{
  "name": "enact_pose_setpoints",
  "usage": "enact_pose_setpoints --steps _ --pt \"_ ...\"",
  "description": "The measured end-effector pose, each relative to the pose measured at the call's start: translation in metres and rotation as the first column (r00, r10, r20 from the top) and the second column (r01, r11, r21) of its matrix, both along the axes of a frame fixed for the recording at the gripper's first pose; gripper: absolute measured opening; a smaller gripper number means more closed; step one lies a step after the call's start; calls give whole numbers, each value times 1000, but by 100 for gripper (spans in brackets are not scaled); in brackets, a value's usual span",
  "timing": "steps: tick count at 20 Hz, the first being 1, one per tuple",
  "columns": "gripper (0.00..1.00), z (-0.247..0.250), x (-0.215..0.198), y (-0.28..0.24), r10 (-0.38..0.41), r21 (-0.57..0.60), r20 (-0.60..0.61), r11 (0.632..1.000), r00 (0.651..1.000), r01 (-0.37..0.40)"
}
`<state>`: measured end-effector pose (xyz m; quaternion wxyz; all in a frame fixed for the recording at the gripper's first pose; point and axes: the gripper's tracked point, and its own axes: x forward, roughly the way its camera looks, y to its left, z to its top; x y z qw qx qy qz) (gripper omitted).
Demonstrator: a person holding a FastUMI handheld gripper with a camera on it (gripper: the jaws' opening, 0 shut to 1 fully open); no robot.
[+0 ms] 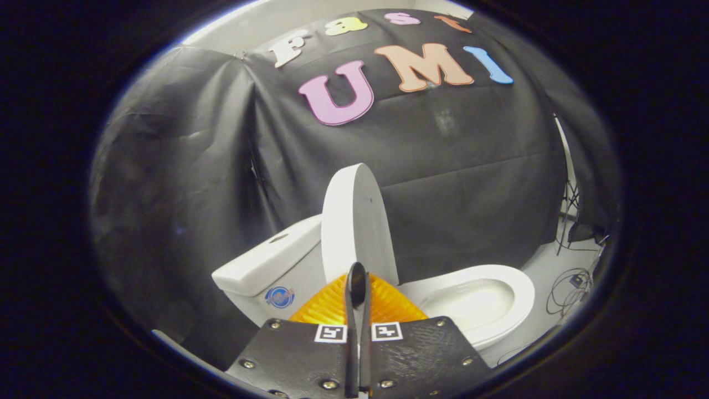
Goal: Open the toilet lid.
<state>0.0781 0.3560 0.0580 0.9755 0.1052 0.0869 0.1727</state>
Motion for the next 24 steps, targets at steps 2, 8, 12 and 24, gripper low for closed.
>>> enact_pose_setpoints --steps 2,8,12,24 --pt "2 1 -2 9 7 -4 8 1000 1000 -7" --pt "3 0 -7 30 39 -14 23 999 999 -39" --pt "3 0 -10 44 58 -31 31 998 998 -57" --pt "4 -4 -16 76 80 -125 108 990 991 -66"
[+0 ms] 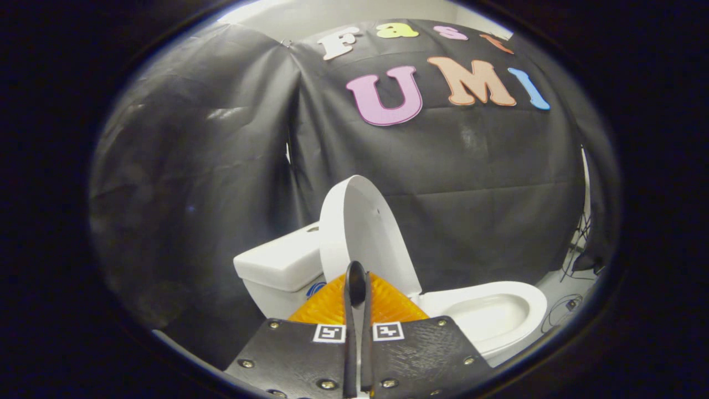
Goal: Open the toilet lid.
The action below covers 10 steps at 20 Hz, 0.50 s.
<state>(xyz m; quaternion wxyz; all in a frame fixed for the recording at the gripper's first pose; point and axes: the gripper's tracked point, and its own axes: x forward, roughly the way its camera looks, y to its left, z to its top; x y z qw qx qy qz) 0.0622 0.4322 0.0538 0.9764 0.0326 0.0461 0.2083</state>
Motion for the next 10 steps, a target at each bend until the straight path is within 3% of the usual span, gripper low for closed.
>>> enact_pose_setpoints --steps 10 --pt "6 -5 0 12 4 -13 8 1000 1000 -4"
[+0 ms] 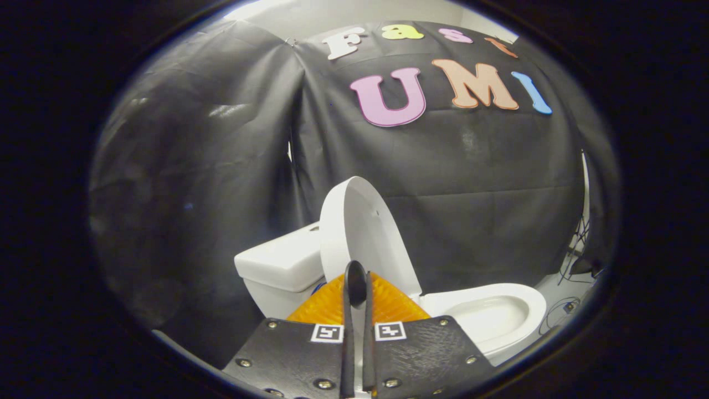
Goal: Open the toilet lid.
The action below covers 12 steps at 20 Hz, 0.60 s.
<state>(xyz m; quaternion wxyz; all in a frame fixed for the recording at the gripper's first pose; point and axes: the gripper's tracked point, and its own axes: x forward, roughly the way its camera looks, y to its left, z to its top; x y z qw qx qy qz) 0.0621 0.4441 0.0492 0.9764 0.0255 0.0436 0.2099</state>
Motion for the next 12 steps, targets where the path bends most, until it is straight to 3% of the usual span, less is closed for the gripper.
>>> enact_pose_setpoints --steps 3,8,10,12 --pt "8 -4 -2 7 23 10 -16 1000 1000 -23" --pt "28 -11 -1 5 74 78 -84 995 994 -67" --pt "42 -16 0 -3 72 58 -99 996 992 -67" --pt "63 -15 -1 -11 80 49 -107 996 991 -75"
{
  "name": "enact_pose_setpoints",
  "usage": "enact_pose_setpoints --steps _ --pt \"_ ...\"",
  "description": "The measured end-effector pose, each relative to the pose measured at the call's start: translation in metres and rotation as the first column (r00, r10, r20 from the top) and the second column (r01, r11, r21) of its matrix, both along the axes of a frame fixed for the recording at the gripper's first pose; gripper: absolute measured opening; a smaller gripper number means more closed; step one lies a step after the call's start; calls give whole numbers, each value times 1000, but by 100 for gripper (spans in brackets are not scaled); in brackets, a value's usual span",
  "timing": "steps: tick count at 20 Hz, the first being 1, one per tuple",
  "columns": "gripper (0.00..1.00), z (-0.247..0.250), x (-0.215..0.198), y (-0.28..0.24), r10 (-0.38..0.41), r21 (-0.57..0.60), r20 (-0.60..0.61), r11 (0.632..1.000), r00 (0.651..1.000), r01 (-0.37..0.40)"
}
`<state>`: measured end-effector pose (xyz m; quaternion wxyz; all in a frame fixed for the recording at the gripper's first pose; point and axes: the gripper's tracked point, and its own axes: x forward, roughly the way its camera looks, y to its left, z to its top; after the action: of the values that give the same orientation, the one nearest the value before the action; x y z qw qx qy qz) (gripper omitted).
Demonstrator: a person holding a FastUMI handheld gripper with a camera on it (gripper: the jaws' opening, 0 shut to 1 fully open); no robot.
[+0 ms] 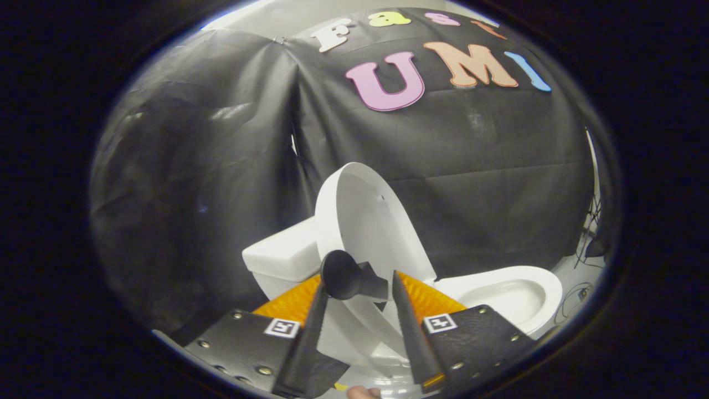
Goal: Open the toilet lid.
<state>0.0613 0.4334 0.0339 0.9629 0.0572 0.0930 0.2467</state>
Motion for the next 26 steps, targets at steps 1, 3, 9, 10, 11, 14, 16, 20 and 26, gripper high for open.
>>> enact_pose_setpoints --steps 1,3,9,10,11,14,16,20,26 --pt "73 3 0 -3 4 6 3 1000 1000 -4" --pt "77 11 -3 -10 14 13 11 1000 1000 -14" --pt "99 24 -7 -43 5 -43 55 999 998 -3" --pt "99 28 -5 -54 -11 -48 72 999 997 14" --pt "99 34 -3 -64 -29 -43 79 999 996 33" --pt "99 49 4 -99 -87 3 90 996 992 87" --pt "99 57 9 -125 -124 18 94 992 988 123" --pt "99 64 15 -184 -196 12 106 981 975 196" --pt "99 68 8 -257 -261 -43 140 962 955 269"
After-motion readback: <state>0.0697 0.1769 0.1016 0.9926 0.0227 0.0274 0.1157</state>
